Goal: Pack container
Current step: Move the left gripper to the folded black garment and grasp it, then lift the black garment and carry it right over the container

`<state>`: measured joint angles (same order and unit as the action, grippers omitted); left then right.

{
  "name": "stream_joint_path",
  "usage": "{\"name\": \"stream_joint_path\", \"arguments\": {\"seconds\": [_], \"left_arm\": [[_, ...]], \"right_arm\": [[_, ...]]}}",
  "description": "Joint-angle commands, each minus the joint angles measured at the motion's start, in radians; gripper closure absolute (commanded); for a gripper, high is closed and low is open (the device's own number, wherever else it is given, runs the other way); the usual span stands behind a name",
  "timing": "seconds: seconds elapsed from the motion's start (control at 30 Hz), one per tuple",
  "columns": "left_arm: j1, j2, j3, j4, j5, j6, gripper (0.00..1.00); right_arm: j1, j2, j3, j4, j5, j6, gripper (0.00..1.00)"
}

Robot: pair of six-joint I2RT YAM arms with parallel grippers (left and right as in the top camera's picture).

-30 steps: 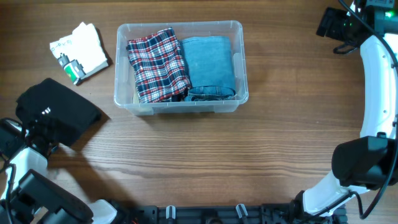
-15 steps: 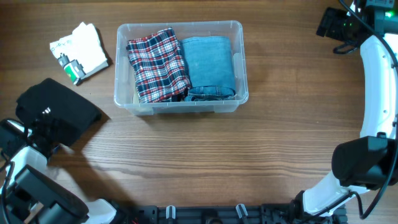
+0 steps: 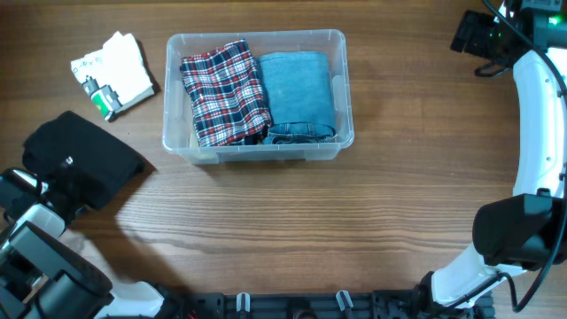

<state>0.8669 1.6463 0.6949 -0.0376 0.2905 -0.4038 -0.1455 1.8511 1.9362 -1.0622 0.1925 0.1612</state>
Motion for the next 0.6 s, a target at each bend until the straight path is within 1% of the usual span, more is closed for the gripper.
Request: {"name": "stream_joint_path", "arguments": {"seconds": [0.0,0.07,0.27,0.37,0.4,0.43,0.57], "left_arm": [[0.006,0.018,-0.003,-0.003,0.005,0.007,0.38],[0.006,0.018,-0.002,-0.002,0.005,0.007,0.43],[0.006,0.010,0.005,0.010,0.005,0.006,0.64],[0.006,-0.011,0.015,0.009,0.005,0.007,0.82],[0.006,-0.020,0.016,0.008,0.006,0.007,0.91],[0.006,-0.031,0.016,0.008,0.006,0.007,0.96],[0.006,-0.078,0.017,0.011,0.006,0.007,0.96]], "right_arm": [[0.002,0.008,-0.001,0.000,0.018,-0.004,0.00],[0.002,0.008,-0.001,0.000,0.018,-0.004,0.00],[0.002,0.008,-0.001,0.000,0.018,-0.004,0.00],[0.002,0.008,-0.001,0.001,0.018,-0.003,0.00],[0.002,0.008,-0.001,0.001,0.018,-0.004,0.00],[0.002,0.008,-0.001,0.002,0.018,-0.004,0.00],[0.002,0.008,-0.001,0.002,0.018,-0.004,0.00]]}}
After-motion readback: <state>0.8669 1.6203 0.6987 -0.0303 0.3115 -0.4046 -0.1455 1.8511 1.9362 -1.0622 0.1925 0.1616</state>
